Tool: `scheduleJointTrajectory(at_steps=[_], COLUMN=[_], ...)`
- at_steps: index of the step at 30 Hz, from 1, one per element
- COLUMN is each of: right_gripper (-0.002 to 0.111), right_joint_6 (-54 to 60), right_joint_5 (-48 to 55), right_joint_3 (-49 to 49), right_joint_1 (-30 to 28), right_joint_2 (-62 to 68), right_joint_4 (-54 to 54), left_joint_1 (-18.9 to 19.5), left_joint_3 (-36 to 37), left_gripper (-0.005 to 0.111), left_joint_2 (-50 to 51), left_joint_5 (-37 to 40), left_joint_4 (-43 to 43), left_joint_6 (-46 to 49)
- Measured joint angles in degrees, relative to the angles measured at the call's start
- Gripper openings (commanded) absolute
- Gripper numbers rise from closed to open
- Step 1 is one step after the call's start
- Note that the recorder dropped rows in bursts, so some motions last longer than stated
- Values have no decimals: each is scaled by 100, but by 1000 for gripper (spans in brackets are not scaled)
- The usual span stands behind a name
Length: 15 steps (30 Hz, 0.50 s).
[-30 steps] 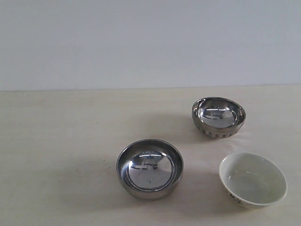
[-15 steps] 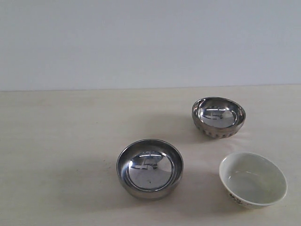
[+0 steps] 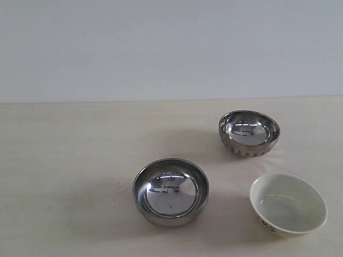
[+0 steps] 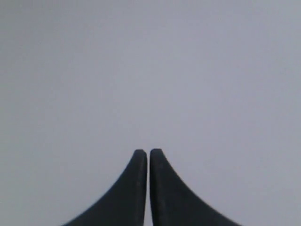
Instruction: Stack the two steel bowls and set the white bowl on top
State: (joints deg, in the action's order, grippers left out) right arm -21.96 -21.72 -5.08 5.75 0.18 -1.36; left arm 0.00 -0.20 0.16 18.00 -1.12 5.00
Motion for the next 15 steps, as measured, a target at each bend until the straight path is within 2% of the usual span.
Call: scheduleJointTrajectory(at_steps=[6,10,12,15], right_gripper=[0,1,7,28], right_joint_6=[197,1086,1410,1753], right_joint_5=[1887,3180,3696,4337], right_joint_3=[-1876,-3250,-3783,-4456], right_joint_1=[0,0,0,0], right_joint_2=[777,2054,2651,3807], right_joint_4=[240,291,291,208], left_joint_1=[0,0,0,0], left_joint_3=[0,0,0,0], left_gripper=[4,4,4,4], left_joint_2=[0,0,0,0], left_joint_5=[0,0,0,0], left_joint_4=[0,0,0,0], left_joint_6=[0,0,0,0])
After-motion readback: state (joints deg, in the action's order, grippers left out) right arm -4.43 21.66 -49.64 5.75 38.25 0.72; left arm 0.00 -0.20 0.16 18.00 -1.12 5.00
